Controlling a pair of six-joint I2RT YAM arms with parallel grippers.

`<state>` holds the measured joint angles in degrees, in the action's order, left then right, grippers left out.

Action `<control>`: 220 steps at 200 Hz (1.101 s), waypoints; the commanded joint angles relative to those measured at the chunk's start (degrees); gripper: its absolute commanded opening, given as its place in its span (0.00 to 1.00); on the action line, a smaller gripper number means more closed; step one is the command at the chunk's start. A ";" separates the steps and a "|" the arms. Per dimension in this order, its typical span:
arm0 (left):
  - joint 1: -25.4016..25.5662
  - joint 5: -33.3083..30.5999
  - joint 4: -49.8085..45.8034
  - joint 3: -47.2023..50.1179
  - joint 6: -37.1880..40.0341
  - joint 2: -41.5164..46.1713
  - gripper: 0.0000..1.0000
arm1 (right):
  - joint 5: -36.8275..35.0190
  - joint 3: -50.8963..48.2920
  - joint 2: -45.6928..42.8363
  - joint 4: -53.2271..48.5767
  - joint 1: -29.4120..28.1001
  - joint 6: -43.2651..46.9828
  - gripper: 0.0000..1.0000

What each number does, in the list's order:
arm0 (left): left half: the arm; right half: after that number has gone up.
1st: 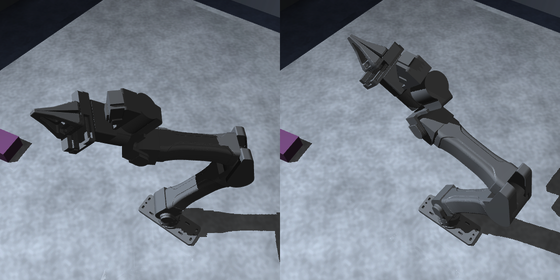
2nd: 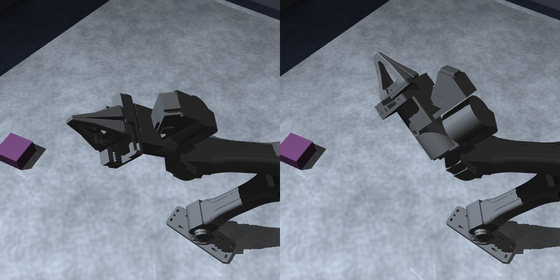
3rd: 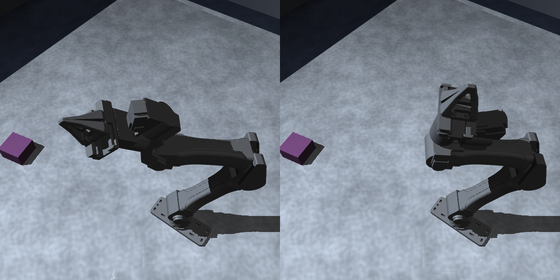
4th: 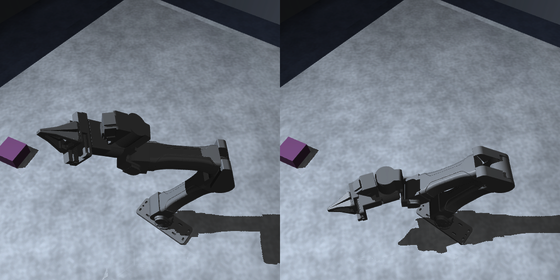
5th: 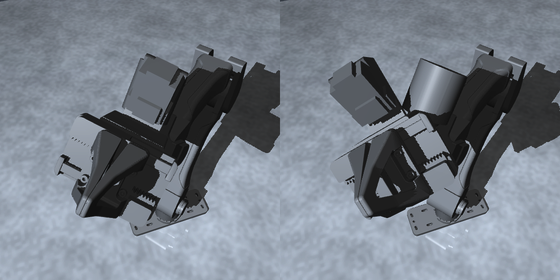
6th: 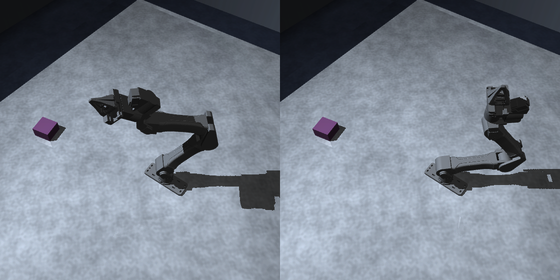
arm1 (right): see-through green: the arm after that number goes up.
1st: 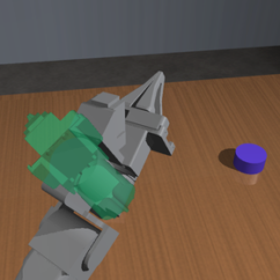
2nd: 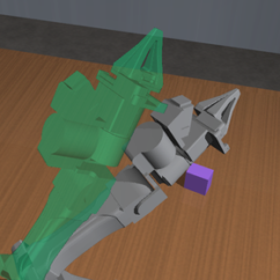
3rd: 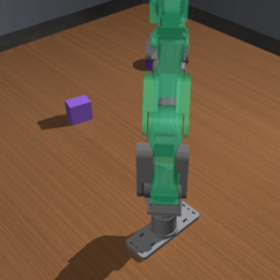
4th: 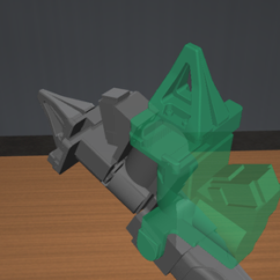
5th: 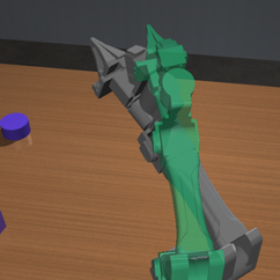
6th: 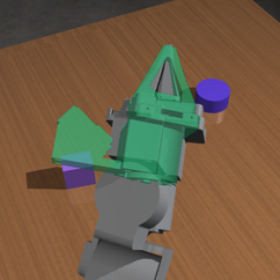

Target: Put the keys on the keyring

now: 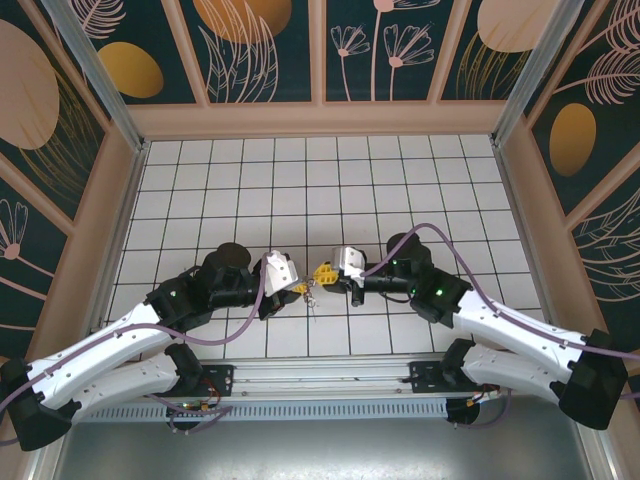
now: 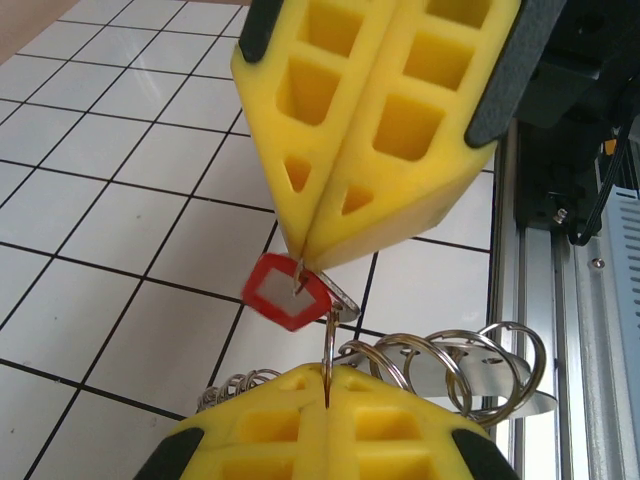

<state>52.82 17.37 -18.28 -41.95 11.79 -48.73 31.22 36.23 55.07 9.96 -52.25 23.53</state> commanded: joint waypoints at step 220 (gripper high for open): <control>-0.13 -1.20 -0.44 0.38 0.77 1.44 0.00 | 1.83 1.15 1.09 0.26 -0.49 -0.06 0.00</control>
<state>52.82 16.03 -18.74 -41.87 11.81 -48.18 33.01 36.25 55.77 8.62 -52.29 23.51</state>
